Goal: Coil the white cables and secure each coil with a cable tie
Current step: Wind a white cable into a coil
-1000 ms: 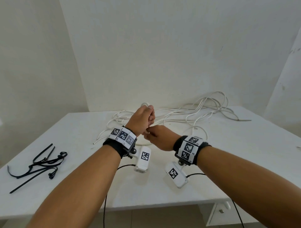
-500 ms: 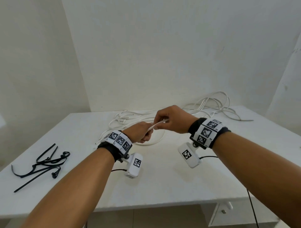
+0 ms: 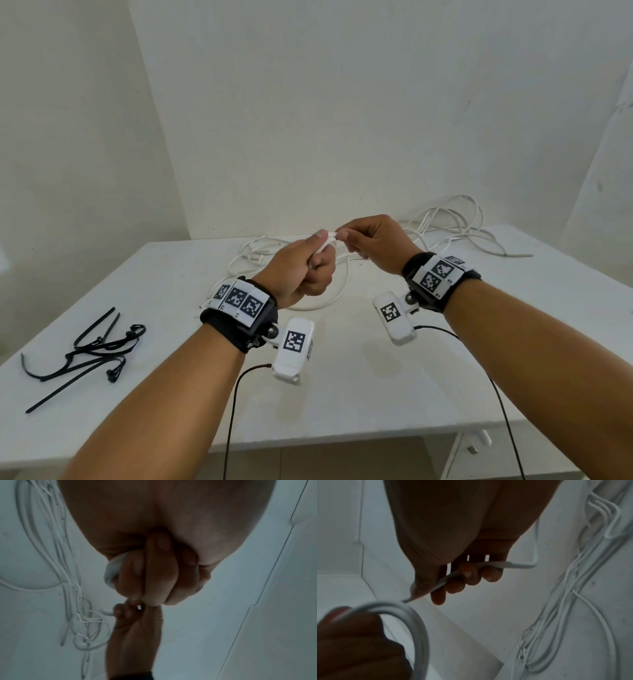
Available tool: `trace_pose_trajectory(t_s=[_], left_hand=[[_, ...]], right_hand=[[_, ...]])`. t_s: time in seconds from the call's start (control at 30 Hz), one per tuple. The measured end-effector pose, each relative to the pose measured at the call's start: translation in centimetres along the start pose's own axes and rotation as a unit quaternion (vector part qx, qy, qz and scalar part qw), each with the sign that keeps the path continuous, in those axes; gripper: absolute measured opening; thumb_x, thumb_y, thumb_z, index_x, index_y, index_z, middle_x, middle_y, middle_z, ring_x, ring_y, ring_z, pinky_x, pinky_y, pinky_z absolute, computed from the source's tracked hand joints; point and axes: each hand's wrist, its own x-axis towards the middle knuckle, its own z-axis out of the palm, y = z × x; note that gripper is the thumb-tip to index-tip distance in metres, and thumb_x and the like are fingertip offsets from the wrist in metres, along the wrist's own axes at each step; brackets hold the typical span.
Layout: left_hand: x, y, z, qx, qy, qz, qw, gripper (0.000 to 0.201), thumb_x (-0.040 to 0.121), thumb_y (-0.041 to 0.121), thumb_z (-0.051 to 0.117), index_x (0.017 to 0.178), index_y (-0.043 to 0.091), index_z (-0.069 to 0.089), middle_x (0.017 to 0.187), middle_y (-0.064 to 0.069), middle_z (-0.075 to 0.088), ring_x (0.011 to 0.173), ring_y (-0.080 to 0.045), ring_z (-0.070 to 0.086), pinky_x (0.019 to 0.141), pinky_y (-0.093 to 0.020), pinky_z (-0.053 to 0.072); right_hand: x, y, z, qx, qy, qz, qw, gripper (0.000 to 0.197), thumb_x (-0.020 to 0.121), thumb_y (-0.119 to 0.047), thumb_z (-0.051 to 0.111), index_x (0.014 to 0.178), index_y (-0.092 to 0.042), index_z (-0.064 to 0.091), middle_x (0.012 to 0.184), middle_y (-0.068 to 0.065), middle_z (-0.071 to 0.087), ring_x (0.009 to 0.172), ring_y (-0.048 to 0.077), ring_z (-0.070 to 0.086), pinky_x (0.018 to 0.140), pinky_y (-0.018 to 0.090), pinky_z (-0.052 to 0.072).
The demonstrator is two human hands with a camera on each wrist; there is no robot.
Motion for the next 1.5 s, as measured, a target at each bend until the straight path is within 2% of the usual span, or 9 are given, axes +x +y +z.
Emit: trace_pose_trajectory(t_s=[0.2, 0.37, 0.5, 0.7, 0.8, 0.97, 1.07, 1.3, 1.5], left_hand=[[0.4, 2.3, 1.2, -0.006, 0.017, 0.077, 0.997, 0.045, 0.105, 0.039, 0.024, 0.067, 0.016, 0.034, 0.048, 0.006, 0.026, 0.04, -0.008, 0.02, 0.04, -0.017, 0.025], [1.0, 2.2, 1.0, 0.008, 0.037, 0.109, 0.993, 0.034, 0.096, 0.039, 0.034, 0.075, 0.015, 0.039, 0.052, 0.006, 0.033, 0.045, -0.012, 0.027, 0.053, -0.028, 0.02], [1.7, 1.6, 0.5, 0.053, 0.088, 0.135, 0.986, 0.031, 0.098, 0.035, 0.033, 0.075, 0.014, 0.037, 0.054, 0.006, 0.035, 0.045, -0.011, 0.031, 0.047, -0.021, 0.026], [2.1, 0.3, -0.6, 0.22, 0.169, 0.154, 0.948, 0.035, 0.107, 0.029, 0.029, 0.078, 0.012, 0.039, 0.06, 0.004, 0.036, 0.052, -0.011, 0.036, 0.054, -0.02, 0.035], [1.9, -0.7, -1.2, 0.291, 0.181, 0.138, 0.929, 0.035, 0.107, 0.029, 0.032, 0.079, 0.011, 0.04, 0.061, 0.006, 0.039, 0.052, -0.006, 0.037, 0.055, -0.017, 0.037], [1.5, -1.6, -2.6, 0.366, 0.177, 0.056, 0.912, 0.034, 0.105, 0.03, 0.037, 0.075, 0.015, 0.042, 0.061, 0.006, 0.042, 0.054, -0.009, 0.04, 0.06, -0.025, 0.037], [1.0, -1.7, -2.9, 0.408, 0.168, 0.022, 0.897, 0.035, 0.105, 0.03, 0.039, 0.073, 0.015, 0.042, 0.063, 0.006, 0.045, 0.056, -0.008, 0.043, 0.063, -0.026, 0.037], [0.8, -1.0, -2.3, 0.443, 0.156, 0.016, 0.883, 0.04, 0.105, 0.033, 0.034, 0.068, 0.018, 0.037, 0.06, 0.006, 0.039, 0.057, -0.011, 0.037, 0.061, -0.024, 0.032], [0.9, -0.7, -2.2, 0.415, 0.068, -0.034, 0.907, 0.045, 0.096, 0.031, 0.027, 0.066, 0.009, 0.053, 0.059, 0.003, 0.064, 0.057, -0.014, 0.05, 0.064, -0.03, 0.039]], right_hand=[[-1.2, 0.9, 3.1, 0.05, -0.024, 0.036, 0.998, 0.046, 0.106, -0.034, 0.04, 0.081, -0.002, 0.06, 0.057, -0.006, 0.055, 0.051, 0.015, 0.051, 0.06, 0.03, 0.049], [-1.8, 0.8, 5.2, 0.068, -0.074, 0.079, 0.992, 0.037, 0.107, -0.023, 0.035, 0.078, -0.023, 0.059, 0.06, -0.005, 0.055, 0.053, 0.011, 0.048, 0.067, 0.041, 0.053], [-2.7, 0.1, 6.0, -0.042, -0.12, 0.079, 0.989, 0.035, 0.107, -0.034, 0.039, 0.074, -0.027, 0.052, 0.064, -0.007, 0.058, 0.055, 0.008, 0.051, 0.067, 0.032, 0.049], [-3.8, -0.6, 7.2, -0.152, -0.221, 0.088, 0.959, 0.035, 0.105, -0.03, 0.043, 0.136, -0.017, 0.053, 0.096, -0.005, 0.065, 0.078, 0.007, 0.059, 0.079, 0.023, 0.045], [-3.9, -1.2, 7.2, -0.215, -0.247, 0.041, 0.944, 0.033, 0.104, -0.03, 0.045, 0.13, -0.013, 0.057, 0.114, 0.006, 0.067, 0.083, 0.013, 0.057, 0.08, 0.025, 0.044], [-3.1, -1.9, 5.2, -0.262, -0.205, -0.029, 0.943, 0.021, 0.098, -0.025, 0.052, 0.11, -0.02, 0.068, 0.086, -0.006, 0.069, 0.077, 0.016, 0.062, 0.076, 0.036, 0.054], [-2.7, -2.7, 3.7, -0.266, -0.189, -0.059, 0.943, 0.015, 0.096, -0.023, 0.059, 0.104, -0.022, 0.071, 0.067, -0.02, 0.053, 0.061, 0.003, 0.05, 0.065, 0.029, 0.044], [-1.5, -3.6, 1.2, -0.235, -0.171, -0.074, 0.954, 0.01, 0.088, -0.023, 0.072, 0.097, -0.021, 0.075, 0.072, -0.018, 0.061, 0.065, 0.005, 0.054, 0.066, 0.023, 0.044], [-0.9, -4.2, 0.1, -0.202, -0.169, -0.101, 0.959, 0.006, 0.089, -0.016, 0.07, 0.092, -0.019, 0.074, 0.066, -0.017, 0.063, 0.061, 0.006, 0.053, 0.058, 0.012, 0.037]])
